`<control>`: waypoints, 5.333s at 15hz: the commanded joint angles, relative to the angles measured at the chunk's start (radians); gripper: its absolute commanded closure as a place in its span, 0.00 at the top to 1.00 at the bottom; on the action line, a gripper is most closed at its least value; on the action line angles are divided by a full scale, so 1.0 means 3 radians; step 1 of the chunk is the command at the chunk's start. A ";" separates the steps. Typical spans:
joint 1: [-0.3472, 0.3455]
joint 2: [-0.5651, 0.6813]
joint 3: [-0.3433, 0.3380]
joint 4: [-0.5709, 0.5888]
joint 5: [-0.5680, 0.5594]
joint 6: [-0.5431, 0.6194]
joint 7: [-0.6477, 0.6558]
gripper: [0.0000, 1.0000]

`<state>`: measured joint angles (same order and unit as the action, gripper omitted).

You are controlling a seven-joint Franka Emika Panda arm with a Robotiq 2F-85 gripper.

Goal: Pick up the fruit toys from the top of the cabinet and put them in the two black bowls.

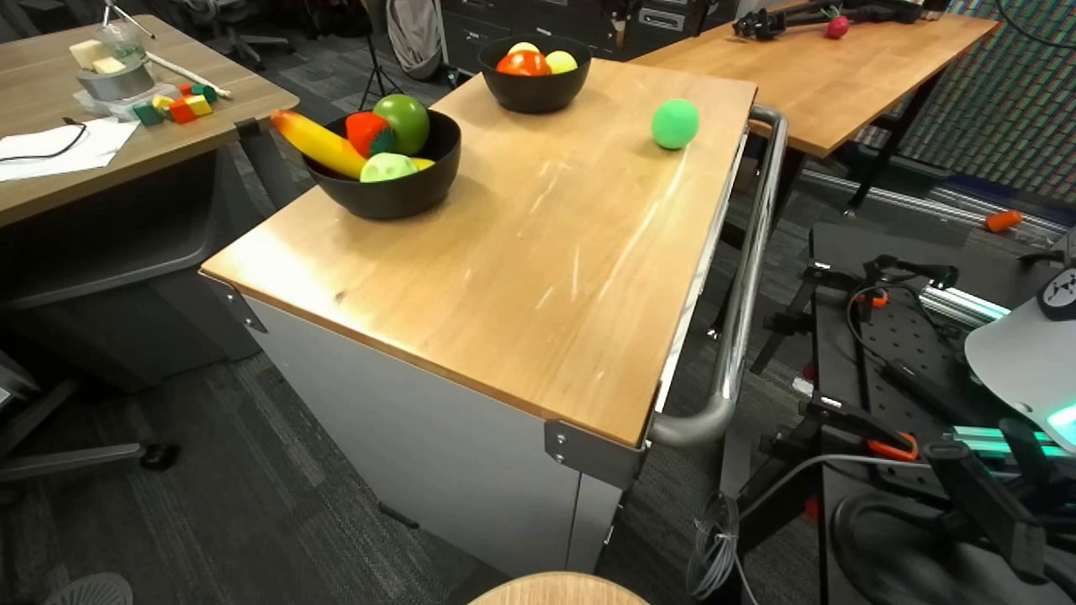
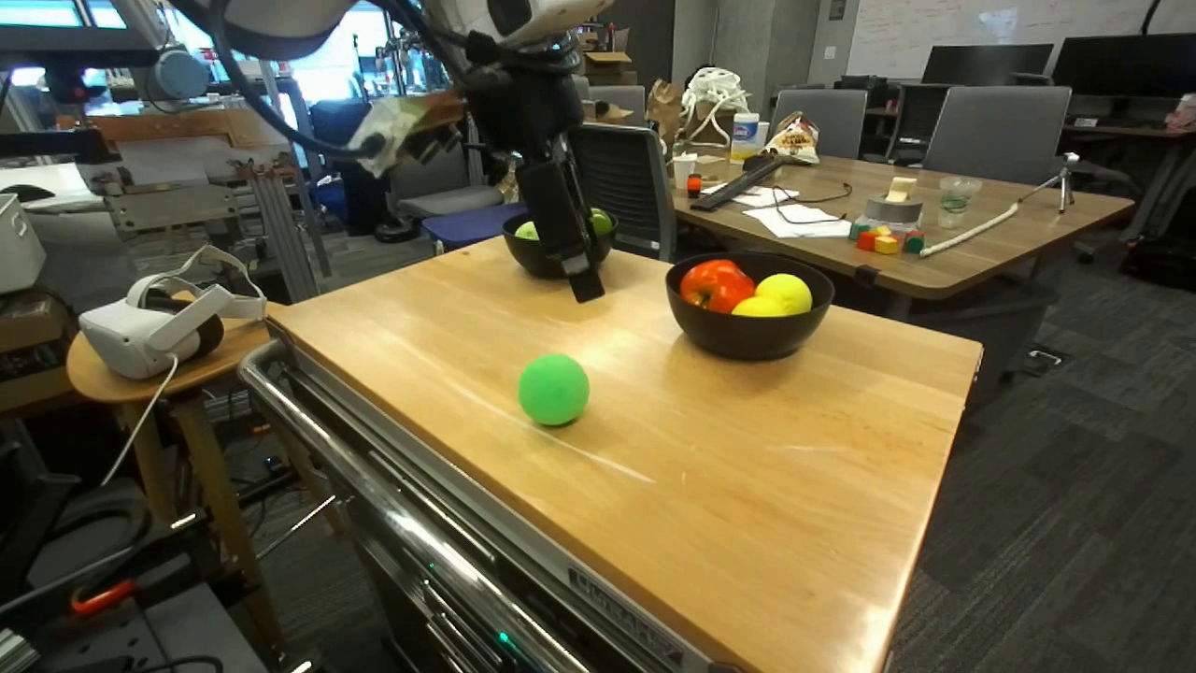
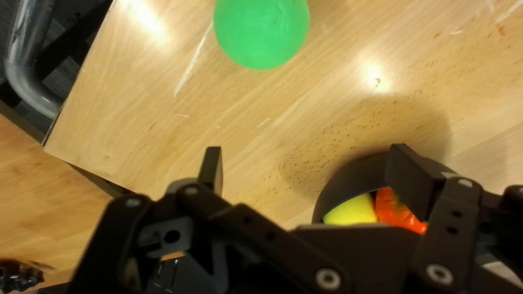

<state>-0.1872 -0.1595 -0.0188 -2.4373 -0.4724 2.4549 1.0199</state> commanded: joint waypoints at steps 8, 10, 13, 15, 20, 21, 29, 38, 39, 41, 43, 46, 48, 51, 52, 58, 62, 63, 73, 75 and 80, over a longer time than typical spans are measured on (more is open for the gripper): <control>-0.0075 0.0317 -0.0170 -0.0215 -0.0050 0.0627 0.0883 1.00; -0.0048 0.0400 -0.0194 -0.0208 0.0078 0.0628 0.0870 1.00; 0.0013 0.0514 -0.0213 -0.0233 0.0531 0.0620 0.0711 1.00; 0.0057 0.0570 -0.0208 -0.0239 0.0775 0.0602 0.0631 1.00; 0.0129 0.0637 -0.0227 -0.0217 0.1092 0.0564 0.0510 0.49; 0.0125 0.0623 -0.0238 -0.0213 0.1109 0.0564 0.0498 0.43; 0.0058 0.0152 -0.0246 0.0336 0.0608 0.0429 0.0634 0.08; -0.0076 0.1053 -0.0253 0.1536 -0.0874 0.0884 0.1538 0.06; -0.0065 0.1189 -0.0270 0.1596 -0.0923 0.0870 0.1615 0.06; -0.0050 0.1449 -0.0288 0.1691 -0.0912 0.0850 0.1689 0.06; 0.0125 0.1642 -0.0474 0.1749 -0.0764 0.0837 0.1624 0.06; 0.0234 0.1812 -0.0629 0.1789 -0.0719 0.0816 0.1577 0.06; 0.0293 0.1856 -0.0709 0.1785 -0.0685 0.0805 0.1558 0.07; 0.0333 0.1803 -0.0726 0.1706 -0.0493 0.0756 0.1445 0.41; 0.0346 0.1741 -0.0718 0.1663 -0.0429 0.0749 0.1386 0.48; 0.0555 0.1028 -0.0599 0.1434 -0.0008 0.0020 0.0668 0.95; 0.0710 0.0453 -0.0483 0.1438 -0.0488 -0.0791 0.0763 1.00; 0.0696 0.0292 -0.0395 0.1422 -0.0478 -0.0948 0.0696 1.00; 0.0537 -0.0308 -0.0053 0.1423 0.0510 -0.1448 -0.0051 1.00; 0.0539 -0.0288 -0.0054 0.1408 0.0510 -0.1452 -0.0051 1.00; 0.0539 -0.0287 -0.0055 0.1399 0.0510 -0.1452 -0.0051 1.00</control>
<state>0.0201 -0.2471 -0.0756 -2.0201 -0.3324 2.0191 1.0143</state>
